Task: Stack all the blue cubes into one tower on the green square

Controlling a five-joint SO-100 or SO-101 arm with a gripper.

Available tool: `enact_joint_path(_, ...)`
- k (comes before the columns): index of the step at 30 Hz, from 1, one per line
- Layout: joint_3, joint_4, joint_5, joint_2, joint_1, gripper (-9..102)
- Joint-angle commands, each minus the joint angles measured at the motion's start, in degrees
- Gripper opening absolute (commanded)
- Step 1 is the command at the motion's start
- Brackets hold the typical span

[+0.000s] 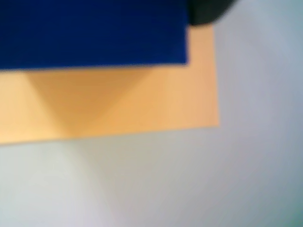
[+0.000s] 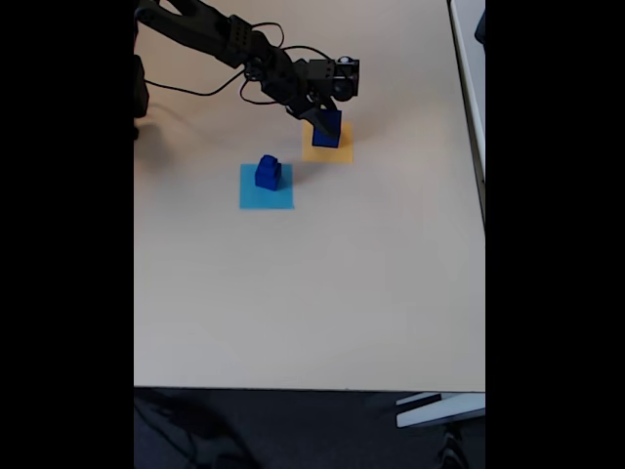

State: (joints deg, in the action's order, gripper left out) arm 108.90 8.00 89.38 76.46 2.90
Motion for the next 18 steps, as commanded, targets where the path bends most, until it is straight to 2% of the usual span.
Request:
enact_joint_path(1, -0.44, -0.7, -0.97, 4.13, 0.7, 9)
enact_joint_path(4, -2.2, 3.16, -1.23, 5.8, 0.62, 10)
enact_joint_path(11, -14.33, 18.9, -1.67, 8.09, 0.18, 10)
enact_joint_path(18, -19.51, 22.15, 0.62, 6.77, -1.67, 10)
